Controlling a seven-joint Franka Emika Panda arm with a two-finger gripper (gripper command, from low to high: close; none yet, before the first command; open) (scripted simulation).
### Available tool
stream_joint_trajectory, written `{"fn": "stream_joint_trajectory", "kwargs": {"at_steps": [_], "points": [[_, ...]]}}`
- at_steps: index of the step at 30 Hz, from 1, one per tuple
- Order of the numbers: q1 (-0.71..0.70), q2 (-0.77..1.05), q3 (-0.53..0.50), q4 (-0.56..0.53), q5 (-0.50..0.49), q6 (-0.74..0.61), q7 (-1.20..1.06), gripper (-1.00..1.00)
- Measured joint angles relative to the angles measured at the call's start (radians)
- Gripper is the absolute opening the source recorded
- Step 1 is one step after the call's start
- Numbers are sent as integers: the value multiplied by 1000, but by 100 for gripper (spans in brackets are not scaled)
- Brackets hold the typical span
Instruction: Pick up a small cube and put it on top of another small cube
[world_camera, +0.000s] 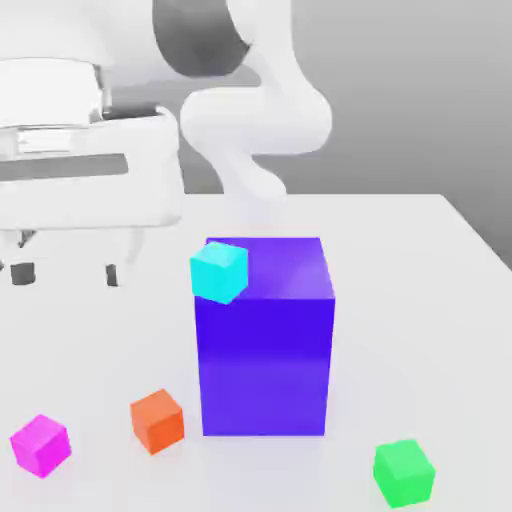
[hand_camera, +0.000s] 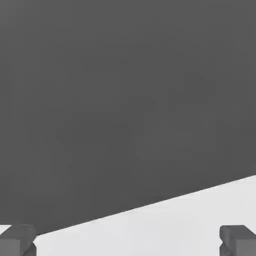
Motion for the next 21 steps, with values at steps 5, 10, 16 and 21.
{"fn": "stream_joint_trajectory", "kwargs": {"at_steps": [5,10,16,21], "points": [[-63,179,-22,-16,38,62,-41,0],[-117,351,-49,-31,48,132,-61,0],[-202,526,42,4,145,254,-135,-100],[-211,540,53,8,153,264,-141,-100]]}}
